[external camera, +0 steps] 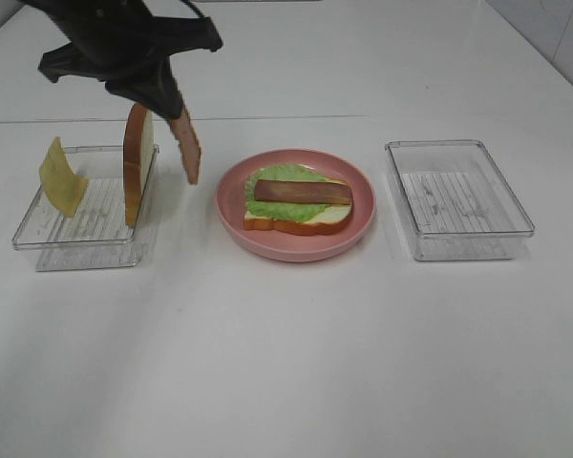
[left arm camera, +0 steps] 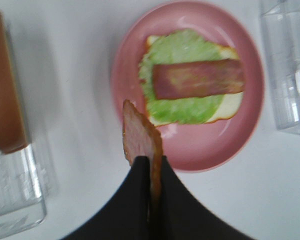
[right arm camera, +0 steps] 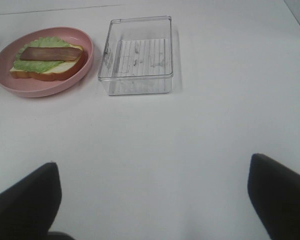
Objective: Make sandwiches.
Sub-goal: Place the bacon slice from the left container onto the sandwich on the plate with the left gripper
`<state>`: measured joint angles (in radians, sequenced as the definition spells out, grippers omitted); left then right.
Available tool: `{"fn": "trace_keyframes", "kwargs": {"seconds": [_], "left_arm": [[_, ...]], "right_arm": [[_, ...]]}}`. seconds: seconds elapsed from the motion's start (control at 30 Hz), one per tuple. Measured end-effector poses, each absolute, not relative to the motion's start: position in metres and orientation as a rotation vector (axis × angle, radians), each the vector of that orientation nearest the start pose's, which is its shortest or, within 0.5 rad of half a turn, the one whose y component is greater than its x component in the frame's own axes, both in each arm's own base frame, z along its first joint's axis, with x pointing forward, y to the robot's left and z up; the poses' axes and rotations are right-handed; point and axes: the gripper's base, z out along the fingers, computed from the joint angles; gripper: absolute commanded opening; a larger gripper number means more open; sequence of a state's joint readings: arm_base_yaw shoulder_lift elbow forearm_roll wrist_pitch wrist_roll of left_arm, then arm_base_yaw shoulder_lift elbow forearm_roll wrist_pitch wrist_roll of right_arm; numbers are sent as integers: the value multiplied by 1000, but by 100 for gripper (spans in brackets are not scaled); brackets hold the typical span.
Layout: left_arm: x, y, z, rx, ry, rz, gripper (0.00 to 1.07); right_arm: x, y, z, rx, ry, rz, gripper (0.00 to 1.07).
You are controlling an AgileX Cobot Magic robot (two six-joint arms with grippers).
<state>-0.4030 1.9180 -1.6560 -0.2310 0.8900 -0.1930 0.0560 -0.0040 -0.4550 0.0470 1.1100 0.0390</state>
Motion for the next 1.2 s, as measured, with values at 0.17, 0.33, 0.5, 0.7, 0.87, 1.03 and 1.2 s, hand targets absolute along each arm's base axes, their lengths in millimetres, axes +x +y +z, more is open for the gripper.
{"fn": "trace_keyframes", "kwargs": {"seconds": [0.17,0.33,0.5,0.7,0.87,1.03,1.2], "left_arm": [[393,-213,282,226,2585,-630,0],[407,-247,271,288,2546,-788,0],[425,-274,253,311,2516,-919,0],[439,-300,228,300,2508,-1015,0],[439,-319,203,323,2536,-1034,0],[438,-326,184,328,2574,-1031,0],[440,-323,175,347,2591,-979,0]], "right_arm": [[-3,4,261,-21,2136,113,94],[-3,4,261,-21,2136,113,94],[-3,4,261,-21,2136,113,94],[-3,4,261,-21,2136,113,94],[-3,4,261,-21,2136,113,94],[-3,4,261,-21,2136,113,94],[-3,4,261,-21,2136,113,94]]}}
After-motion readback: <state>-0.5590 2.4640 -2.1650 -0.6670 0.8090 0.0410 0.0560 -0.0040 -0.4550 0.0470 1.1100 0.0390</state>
